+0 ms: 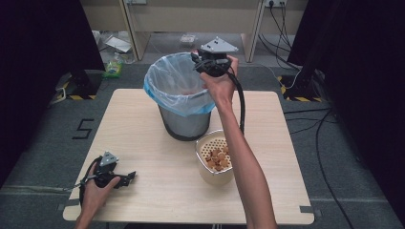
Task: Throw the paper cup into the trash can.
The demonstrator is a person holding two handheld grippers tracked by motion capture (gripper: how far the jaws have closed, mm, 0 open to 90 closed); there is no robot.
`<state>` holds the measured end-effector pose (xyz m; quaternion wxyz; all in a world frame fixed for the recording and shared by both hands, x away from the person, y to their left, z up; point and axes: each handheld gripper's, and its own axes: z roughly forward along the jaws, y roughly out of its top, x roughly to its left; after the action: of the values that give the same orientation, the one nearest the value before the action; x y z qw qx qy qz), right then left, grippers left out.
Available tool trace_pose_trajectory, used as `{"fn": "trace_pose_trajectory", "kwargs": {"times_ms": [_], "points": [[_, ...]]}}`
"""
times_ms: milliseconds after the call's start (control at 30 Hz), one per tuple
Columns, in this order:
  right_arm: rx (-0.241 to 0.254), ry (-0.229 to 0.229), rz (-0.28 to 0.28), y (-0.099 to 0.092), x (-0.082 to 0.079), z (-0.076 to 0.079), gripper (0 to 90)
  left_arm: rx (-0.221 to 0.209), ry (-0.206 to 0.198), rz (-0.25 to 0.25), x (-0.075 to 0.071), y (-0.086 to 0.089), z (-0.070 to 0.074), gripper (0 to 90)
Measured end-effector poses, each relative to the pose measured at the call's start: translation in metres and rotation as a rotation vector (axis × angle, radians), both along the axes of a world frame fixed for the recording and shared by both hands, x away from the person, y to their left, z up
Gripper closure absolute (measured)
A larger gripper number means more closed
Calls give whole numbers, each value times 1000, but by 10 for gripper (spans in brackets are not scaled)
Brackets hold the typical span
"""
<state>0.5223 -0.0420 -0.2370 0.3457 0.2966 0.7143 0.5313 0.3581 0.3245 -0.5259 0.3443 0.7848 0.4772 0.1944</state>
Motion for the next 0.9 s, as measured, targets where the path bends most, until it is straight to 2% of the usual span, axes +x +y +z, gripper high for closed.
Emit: {"fn": "trace_pose_trajectory", "kwargs": {"times_ms": [100, 200, 300, 367, 633, 700, 900], "points": [[5, 3, -6, -5, -2, 3, 678, 0, 0, -1, 0, 0, 0, 0], [-10, 11, -12, -15, -5, 3, 634, -1, 0, -1, 0, 0, 0, 0], [-19, 46, -20, -28, -10, 2, 570, 0, -1, -2, 0, 0, 0, 0], [-41, 56, -40, -40, -15, 1, 533, 0, 0, -2, 0, 0, 0, 0], [-19, 102, -92, -92, -32, -6, 462, 0, 0, -2, 0, 0, 0, 0], [-5, 116, -105, -106, -37, -9, 445, -1, 0, -2, 0, 0, 0, 0], [-11, 140, -142, -136, -47, -24, 429, 0, 0, -2, 0, 0, 0, 0]]}}
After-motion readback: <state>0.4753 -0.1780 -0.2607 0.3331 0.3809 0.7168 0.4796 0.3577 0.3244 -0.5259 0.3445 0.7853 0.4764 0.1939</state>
